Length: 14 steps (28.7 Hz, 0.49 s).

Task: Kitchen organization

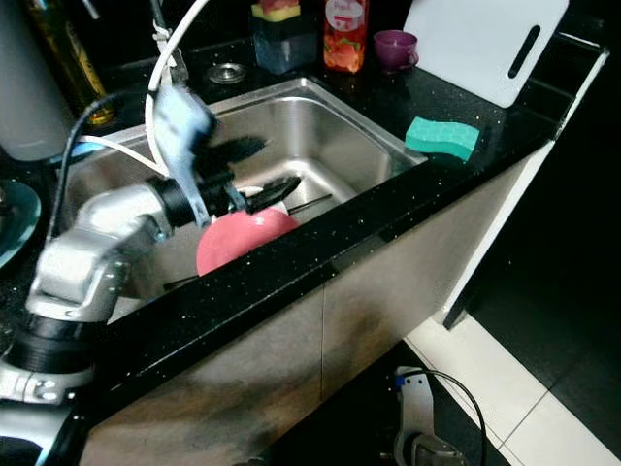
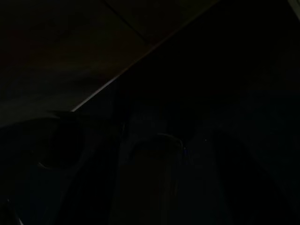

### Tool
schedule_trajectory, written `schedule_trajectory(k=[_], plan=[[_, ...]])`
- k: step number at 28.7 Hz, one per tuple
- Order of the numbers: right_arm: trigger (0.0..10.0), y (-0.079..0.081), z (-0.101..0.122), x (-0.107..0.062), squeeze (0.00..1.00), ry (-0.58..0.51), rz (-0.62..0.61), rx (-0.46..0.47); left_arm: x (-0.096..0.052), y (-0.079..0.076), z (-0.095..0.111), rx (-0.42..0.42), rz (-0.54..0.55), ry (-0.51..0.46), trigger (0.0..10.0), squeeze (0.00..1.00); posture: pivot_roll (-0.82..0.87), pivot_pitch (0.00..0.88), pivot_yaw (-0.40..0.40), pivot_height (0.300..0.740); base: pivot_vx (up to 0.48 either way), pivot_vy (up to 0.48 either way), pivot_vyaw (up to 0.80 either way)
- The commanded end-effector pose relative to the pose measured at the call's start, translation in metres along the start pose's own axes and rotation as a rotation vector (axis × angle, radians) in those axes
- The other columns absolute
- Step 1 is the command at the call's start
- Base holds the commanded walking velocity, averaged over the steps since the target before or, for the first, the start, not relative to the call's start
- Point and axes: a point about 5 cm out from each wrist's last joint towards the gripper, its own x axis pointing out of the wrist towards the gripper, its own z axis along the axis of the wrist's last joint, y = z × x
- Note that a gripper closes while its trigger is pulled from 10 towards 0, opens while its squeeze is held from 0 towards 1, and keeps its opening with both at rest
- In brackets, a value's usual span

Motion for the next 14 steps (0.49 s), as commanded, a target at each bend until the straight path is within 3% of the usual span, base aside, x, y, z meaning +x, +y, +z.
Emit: schedule_trajectory(k=[1, 6, 9, 14], plan=[[10.0, 0.001, -0.004, 0.000, 0.00, 0.012, 0.002, 0.000, -0.002, -0.008, 0.009, -0.049, -0.058, -0.073, 10.0, 0.00, 0.04, 0.099, -0.007, 0.740, 0.000, 0.000, 0.00], [10.0, 0.000, -0.004, 0.000, 0.00, 0.013, 0.003, -0.001, -0.002, -0.021, 0.012, -0.117, -0.116, -0.141, 10.0, 0.00, 0.04, 0.097, -0.013, 0.740, -0.049, 0.000, 0.00], [10.0, 0.000, -0.004, 0.000, 0.00, 0.015, 0.004, -0.002, -0.005, -0.030, 0.008, -0.173, -0.149, -0.145, 10.0, 0.00, 0.04, 0.100, -0.013, 0.740, -0.358, 0.000, 0.00], [10.0, 0.000, -0.004, -0.001, 0.00, 0.016, 0.004, -0.003, -0.005, -0.033, 0.007, -0.230, -0.143, -0.154, 10.0, 0.00, 0.05, 0.094, -0.017, 0.740, -0.420, 0.000, 0.00]])
